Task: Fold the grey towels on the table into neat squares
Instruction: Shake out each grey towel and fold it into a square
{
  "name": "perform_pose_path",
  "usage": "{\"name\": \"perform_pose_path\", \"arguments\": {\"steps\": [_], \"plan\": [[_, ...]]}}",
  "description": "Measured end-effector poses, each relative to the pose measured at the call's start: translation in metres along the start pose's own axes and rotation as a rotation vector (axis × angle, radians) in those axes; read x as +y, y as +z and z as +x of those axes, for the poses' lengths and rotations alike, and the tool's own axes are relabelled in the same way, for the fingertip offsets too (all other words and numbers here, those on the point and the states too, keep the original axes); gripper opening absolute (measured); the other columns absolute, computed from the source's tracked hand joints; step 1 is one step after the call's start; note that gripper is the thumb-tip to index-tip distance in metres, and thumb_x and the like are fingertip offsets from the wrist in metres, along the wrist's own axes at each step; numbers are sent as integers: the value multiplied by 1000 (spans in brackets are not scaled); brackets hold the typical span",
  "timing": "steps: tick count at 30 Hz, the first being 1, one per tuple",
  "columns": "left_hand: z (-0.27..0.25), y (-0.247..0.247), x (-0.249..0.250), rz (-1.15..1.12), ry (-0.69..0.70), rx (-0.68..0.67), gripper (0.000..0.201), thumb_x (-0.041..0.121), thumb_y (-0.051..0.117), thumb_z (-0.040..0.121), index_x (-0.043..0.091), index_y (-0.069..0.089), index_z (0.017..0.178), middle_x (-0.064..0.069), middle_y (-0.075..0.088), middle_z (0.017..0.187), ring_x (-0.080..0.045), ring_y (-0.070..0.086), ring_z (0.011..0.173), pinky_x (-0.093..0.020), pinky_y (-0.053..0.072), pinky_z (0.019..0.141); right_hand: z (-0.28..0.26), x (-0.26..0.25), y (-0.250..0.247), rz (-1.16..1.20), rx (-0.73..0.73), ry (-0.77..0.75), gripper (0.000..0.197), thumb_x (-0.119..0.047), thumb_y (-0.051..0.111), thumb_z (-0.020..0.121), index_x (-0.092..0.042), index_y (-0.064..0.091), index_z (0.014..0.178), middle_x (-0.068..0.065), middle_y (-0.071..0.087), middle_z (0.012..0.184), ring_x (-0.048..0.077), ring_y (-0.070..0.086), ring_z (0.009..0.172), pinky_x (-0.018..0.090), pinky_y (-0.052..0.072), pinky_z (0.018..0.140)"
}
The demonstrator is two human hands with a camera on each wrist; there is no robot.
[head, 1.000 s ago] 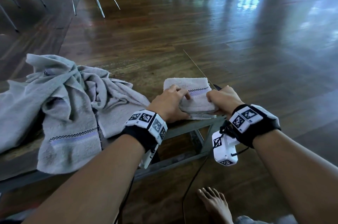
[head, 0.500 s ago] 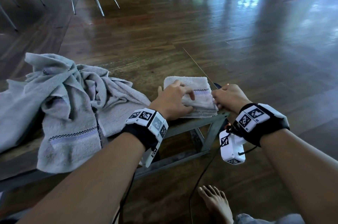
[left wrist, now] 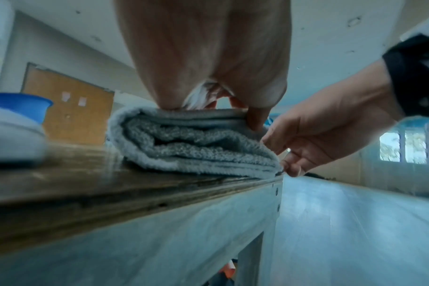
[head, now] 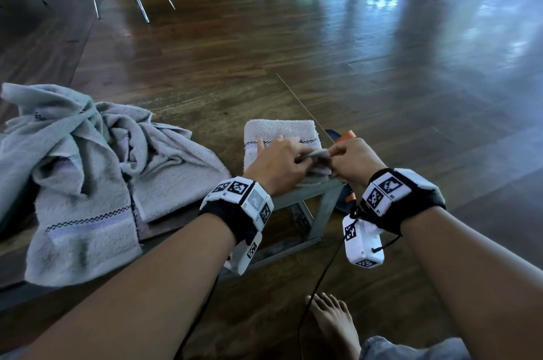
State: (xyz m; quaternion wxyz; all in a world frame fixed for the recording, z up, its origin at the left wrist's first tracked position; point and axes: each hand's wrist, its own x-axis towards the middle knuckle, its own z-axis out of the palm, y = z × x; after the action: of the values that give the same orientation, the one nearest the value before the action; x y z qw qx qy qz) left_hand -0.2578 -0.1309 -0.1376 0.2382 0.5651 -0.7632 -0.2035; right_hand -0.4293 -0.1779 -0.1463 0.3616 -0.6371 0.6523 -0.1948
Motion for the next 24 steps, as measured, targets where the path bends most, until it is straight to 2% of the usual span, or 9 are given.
{"name": "perform_pose_path", "arguments": {"steps": [2, 3, 6, 10, 15, 17, 20, 22, 24], "plan": [[1, 0, 2, -154, 43, 51, 25, 28, 55, 97, 36, 72, 113, 2, 71, 103, -22, 61, 111, -69, 28, 108, -2, 0, -1, -20, 4, -18, 20, -4, 60, 89, -17, 70, 77, 11, 69, 79, 26, 67, 76, 40, 58, 70], [1, 2, 2, -171, 68, 46, 25, 28, 56, 97, 36, 71, 115, 0, 71, 108, -23, 61, 116, -67, 27, 110, -2, 0, -1, -23, 8, -20, 18, -3, 59, 87, -12, 70, 76, 12, 68, 76, 27, 66, 76, 41, 57, 72], [0, 8, 1, 0, 78, -64, 32, 35, 52, 100, 39, 61, 130, -9, 53, 146, -28, 34, 146, -67, 4, 117, -2, 1, -3, -27, 21, -23, 19, 0, 53, 85, 6, 70, 91, 20, 67, 77, 27, 64, 72, 42, 56, 69], [2, 12, -4, 164, 42, -114, 37, 38, 52, 99, 37, 57, 135, -5, 36, 158, -28, 20, 151, -63, -2, 119, -1, 0, -3, 35, 40, 10, 21, -6, 53, 91, -13, 73, 94, 13, 73, 87, 26, 71, 80, 45, 61, 77], [2, 10, -3, 114, 38, -102, 44, 57, 49, 90, 36, 66, 124, -1, 46, 152, -21, 38, 142, -63, -1, 119, -1, -6, 1, -34, 170, -118, 16, -23, 54, 93, -25, 62, 107, 0, 65, 103, 17, 61, 88, 28, 49, 67], [7, 4, -6, 92, 25, -9, 40, 51, 44, 91, 35, 68, 119, 4, 51, 146, -16, 42, 139, -61, -2, 119, -3, -8, 5, -159, 211, -178, 23, -28, 53, 94, -25, 58, 116, 2, 60, 112, 22, 58, 101, 35, 48, 80], [11, -3, -20, 275, -105, 72, 41, 34, 42, 96, 34, 55, 135, 2, 39, 154, -20, 19, 150, -58, -10, 119, -9, -13, 11, -389, 303, -342, 33, -32, 49, 96, -24, 52, 127, 1, 52, 132, 25, 50, 119, 42, 46, 86], [8, -3, -28, 340, -219, -22, 47, 36, 38, 97, 35, 42, 144, 0, 28, 160, -22, 10, 152, -59, -5, 120, -10, -18, 16, -455, 232, -465, 37, -34, 47, 98, -24, 51, 134, -2, 48, 142, 24, 45, 128, 44, 44, 94], [5, -4, -31, 370, -234, -58, 48, 46, 38, 95, 33, 46, 141, 0, 36, 154, -22, 22, 148, -56, 7, 119, -10, -22, 21, -517, 84, -485, 37, -37, 43, 101, -25, 54, 134, -3, 48, 144, 24, 43, 130, 46, 39, 103]]}}
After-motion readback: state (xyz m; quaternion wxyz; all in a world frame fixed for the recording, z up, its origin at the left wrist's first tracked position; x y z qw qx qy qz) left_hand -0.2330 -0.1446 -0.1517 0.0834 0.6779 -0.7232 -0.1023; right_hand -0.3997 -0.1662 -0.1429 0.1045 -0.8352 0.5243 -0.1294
